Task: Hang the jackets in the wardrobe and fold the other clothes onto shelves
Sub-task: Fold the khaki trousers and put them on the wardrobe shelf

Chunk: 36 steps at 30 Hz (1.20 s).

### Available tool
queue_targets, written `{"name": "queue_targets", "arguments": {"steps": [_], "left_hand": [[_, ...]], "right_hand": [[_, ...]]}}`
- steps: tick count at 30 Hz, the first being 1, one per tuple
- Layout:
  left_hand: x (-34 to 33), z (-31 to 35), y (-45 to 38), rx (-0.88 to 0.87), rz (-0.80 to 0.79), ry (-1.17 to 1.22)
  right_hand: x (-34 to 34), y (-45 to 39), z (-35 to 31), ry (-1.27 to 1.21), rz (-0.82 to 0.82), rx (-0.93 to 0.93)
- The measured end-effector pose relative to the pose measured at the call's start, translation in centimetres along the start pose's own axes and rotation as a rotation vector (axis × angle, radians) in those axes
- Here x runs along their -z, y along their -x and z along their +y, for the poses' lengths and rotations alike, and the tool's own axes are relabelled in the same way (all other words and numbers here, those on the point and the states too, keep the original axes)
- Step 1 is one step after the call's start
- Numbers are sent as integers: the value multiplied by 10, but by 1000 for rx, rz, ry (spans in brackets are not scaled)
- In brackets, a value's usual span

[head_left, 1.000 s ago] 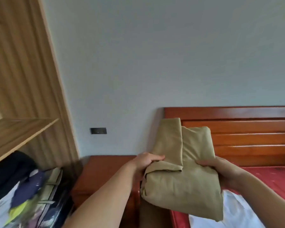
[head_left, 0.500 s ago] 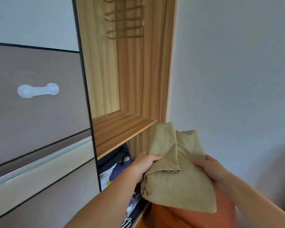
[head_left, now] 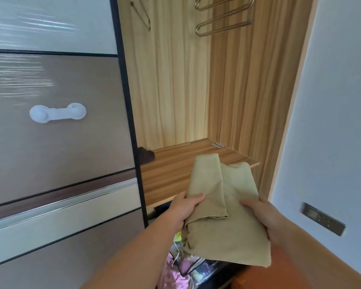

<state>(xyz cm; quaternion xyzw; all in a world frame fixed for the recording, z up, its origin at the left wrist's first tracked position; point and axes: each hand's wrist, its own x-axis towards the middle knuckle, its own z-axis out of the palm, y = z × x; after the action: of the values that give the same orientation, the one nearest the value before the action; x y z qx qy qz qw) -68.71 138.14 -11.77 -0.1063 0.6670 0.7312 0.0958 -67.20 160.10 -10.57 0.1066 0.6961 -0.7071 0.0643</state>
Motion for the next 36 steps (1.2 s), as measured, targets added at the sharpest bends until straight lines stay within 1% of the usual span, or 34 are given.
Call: {"name": "queue_targets", "arguments": {"steps": [3, 8, 12, 17, 20, 22, 25, 28, 32, 33, 34, 35, 36], "left_hand": [[16, 10, -16, -20, 105, 16], [46, 10, -68, 29, 210, 48], [60, 8, -125, 32, 263, -51], [67, 6, -176, 94, 377, -249], [74, 4, -199, 86, 412, -273], [75, 3, -212, 84, 436, -290], [76, 1, -231, 51, 499, -420], [71, -4, -249, 9, 509, -535], [60, -19, -269, 12, 534, -717], [59, -20, -274, 36, 535, -814], [58, -19, -277, 59, 543, -968], [58, -17, -280, 51, 548, -1154], [56, -13, -282, -4, 535, -1320]], "right_hand": [[-24, -40, -6, 8, -61, -15], [-62, -109, -12, 113, -94, -47], [-80, -162, -13, 200, -75, -117], [-99, -209, -10, 280, -67, -158], [-109, -239, -9, 354, -73, -157], [-117, -259, -11, 387, -105, -167], [-130, -290, -12, 478, -167, -131], [-140, -329, -13, 649, -192, -74], [-152, -376, -14, 828, -300, -18], [-155, -386, -15, 865, -322, -1], [-158, -398, -16, 897, -344, 14], [-163, -407, -18, 928, -371, 44], [-169, -415, -20, 961, -412, 86]]}}
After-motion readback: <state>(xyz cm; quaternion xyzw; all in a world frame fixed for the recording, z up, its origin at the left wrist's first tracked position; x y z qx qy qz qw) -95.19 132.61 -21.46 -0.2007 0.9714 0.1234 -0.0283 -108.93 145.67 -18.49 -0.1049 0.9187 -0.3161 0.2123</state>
